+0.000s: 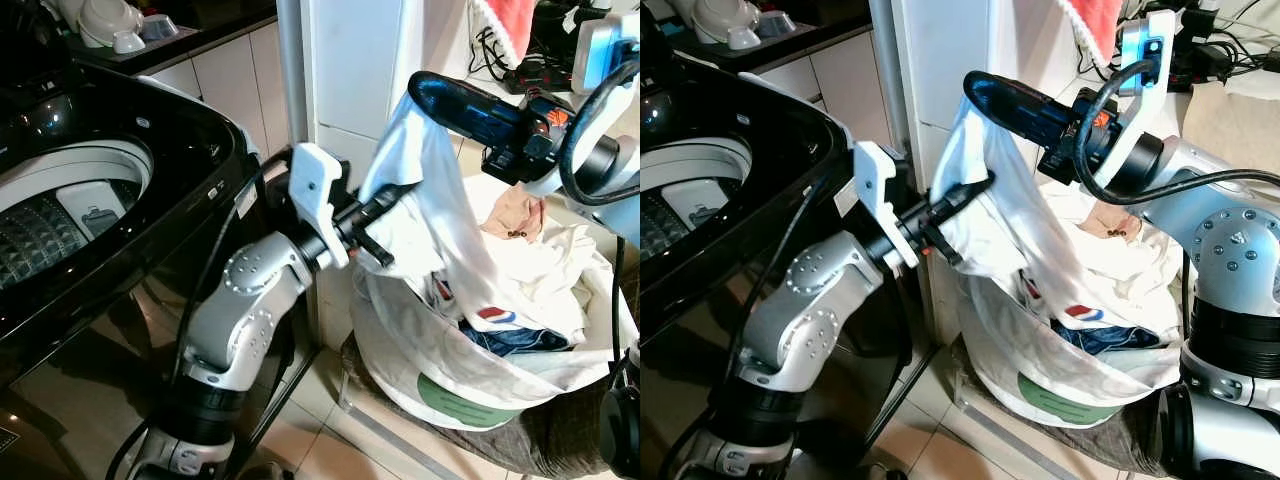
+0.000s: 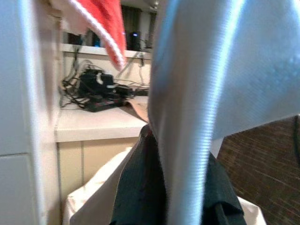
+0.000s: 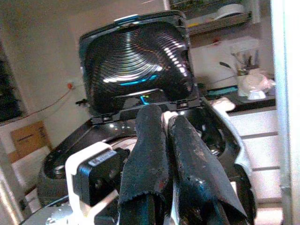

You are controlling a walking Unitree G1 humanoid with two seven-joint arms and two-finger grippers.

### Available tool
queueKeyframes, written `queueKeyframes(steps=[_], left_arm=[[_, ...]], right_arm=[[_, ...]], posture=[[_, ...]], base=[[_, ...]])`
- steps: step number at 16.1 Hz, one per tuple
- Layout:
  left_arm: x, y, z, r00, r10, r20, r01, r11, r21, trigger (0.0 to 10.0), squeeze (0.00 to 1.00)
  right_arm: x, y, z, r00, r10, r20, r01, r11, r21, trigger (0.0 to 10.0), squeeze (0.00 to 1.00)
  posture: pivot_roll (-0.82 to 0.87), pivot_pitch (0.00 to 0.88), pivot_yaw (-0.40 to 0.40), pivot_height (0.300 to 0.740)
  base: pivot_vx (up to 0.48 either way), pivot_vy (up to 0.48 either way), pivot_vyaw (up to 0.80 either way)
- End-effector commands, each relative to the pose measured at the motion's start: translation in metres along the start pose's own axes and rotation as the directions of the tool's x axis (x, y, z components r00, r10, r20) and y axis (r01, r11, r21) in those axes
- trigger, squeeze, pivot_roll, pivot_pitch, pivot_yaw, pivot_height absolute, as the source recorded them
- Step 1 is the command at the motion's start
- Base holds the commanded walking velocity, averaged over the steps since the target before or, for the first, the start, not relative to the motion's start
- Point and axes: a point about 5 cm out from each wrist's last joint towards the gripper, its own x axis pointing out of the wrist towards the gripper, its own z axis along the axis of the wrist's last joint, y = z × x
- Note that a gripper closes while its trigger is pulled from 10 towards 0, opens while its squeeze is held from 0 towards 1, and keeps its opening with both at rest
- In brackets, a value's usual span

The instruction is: Clothes washing

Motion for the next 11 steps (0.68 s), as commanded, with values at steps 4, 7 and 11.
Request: queueKeyframes(steps=[4, 7, 11], left_arm=[[-0.003, 0.021, 0.013, 0.993, 0.109, 0.033, -0.111, 0.992, 0.061, 0.0, 0.00], [-0.011, 0.059, 0.050, 0.975, 0.208, 0.083, -0.224, 0.916, 0.333, 0.0, 0.00], [-0.042, 0.126, 0.225, 0.833, 0.377, 0.405, -0.498, 0.193, 0.845, 0.0, 0.00]], right_arm=[[0.000, 0.006, 0.015, 0.999, 0.013, 0.030, -0.011, 0.998, -0.068, 10.0, 1.00], [-0.008, 0.015, 0.012, 0.999, 0.049, 0.011, -0.048, 0.994, -0.099, 10.0, 0.00], [-0.013, 0.011, -0.002, 0.998, -0.030, -0.048, 0.024, 0.992, -0.120, 10.0, 0.00]], posture=[[-0.09, 0.000, 0.065, 0.740], [-0.08, 0.000, 0.060, 0.740], [-0.07, 0.000, 0.070, 0.740]], base=[[0.000, 0.000, 0.00], [0.000, 0.000, 0.00], [0.000, 0.000, 0.00]])
